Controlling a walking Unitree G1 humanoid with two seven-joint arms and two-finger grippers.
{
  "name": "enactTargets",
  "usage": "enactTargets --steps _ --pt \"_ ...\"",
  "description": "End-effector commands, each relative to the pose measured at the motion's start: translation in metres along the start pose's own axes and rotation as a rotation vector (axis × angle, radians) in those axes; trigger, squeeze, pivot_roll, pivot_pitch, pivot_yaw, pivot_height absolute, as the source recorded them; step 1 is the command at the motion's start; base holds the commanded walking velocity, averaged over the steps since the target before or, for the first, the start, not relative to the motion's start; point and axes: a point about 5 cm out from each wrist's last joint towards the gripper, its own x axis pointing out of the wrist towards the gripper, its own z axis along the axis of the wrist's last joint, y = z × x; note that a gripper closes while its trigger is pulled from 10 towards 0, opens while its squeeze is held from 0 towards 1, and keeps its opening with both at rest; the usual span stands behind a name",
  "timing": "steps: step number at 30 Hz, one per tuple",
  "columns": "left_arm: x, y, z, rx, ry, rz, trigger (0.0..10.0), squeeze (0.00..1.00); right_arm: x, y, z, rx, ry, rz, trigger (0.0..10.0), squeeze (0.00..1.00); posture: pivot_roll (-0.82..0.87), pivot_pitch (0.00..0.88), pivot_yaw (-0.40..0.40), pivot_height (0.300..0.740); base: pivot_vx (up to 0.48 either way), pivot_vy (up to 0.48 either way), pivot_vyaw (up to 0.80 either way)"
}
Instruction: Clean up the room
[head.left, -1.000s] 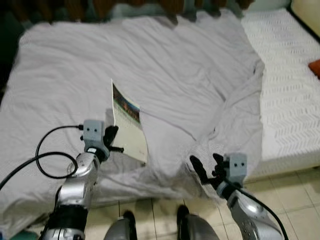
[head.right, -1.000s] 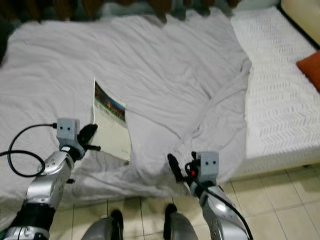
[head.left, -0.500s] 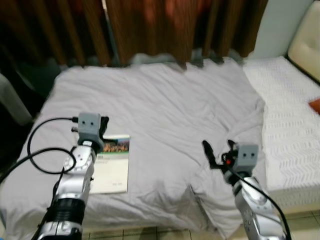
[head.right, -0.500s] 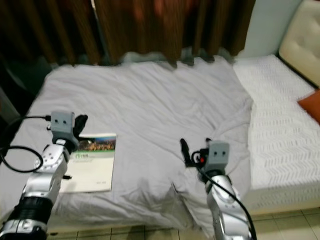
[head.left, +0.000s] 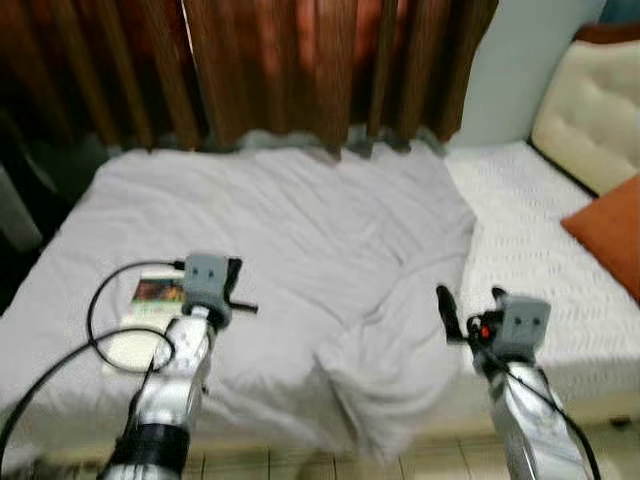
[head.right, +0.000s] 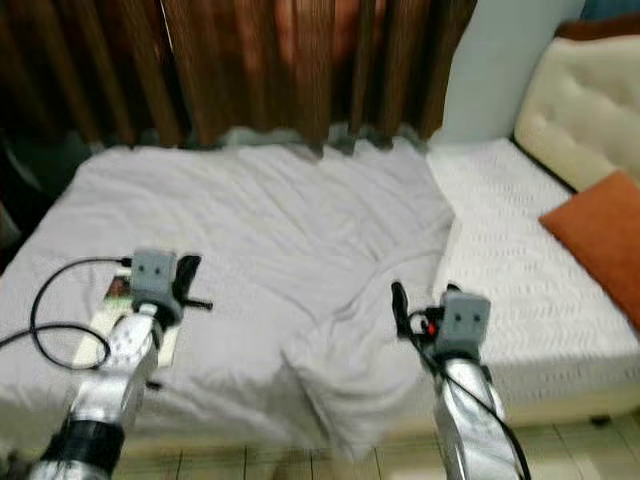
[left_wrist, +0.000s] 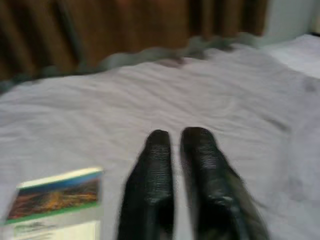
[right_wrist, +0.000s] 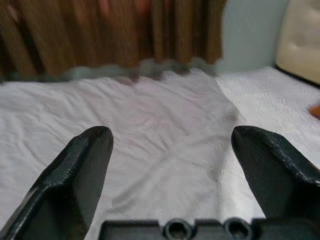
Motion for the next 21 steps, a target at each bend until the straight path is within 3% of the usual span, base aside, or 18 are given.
enactTargets --steps 1,8,14,21 --pt "0.003 0.005 0.002 0.006 0.008 0.018 10.0 1.0 0.003 0.003 -0.001 0.007 0.008 0.009 10.0 0.0 -0.03 0.022 0.003 0.74 0.0 0.0 0.0" --pt "-0.002 0.009 0.0 -0.025 0.001 0.032 10.0 1.0 0.004 0.01 -0.009 0.026 0.053 0.044 10.0 0.0 -0.02 0.032 -0.006 0.74 0.0 0.0 0.0" --pt "-0.005 0.001 -0.003 -0.049 -0.003 0.031 10.0 1.0 0.006 0.014 -0.014 0.042 0.07 0.074 10.0 0.0 0.0 0.035 -0.009 0.74 0.0 0.0 0.0" --pt "-0.011 -0.001 -0.008 -0.099 0.008 0.041 10.0 1.0 0.007 0.023 -0.016 0.046 0.095 0.153 10.0 0.0 0.0 0.041 -0.015 0.74 0.325 0.348 0.3"
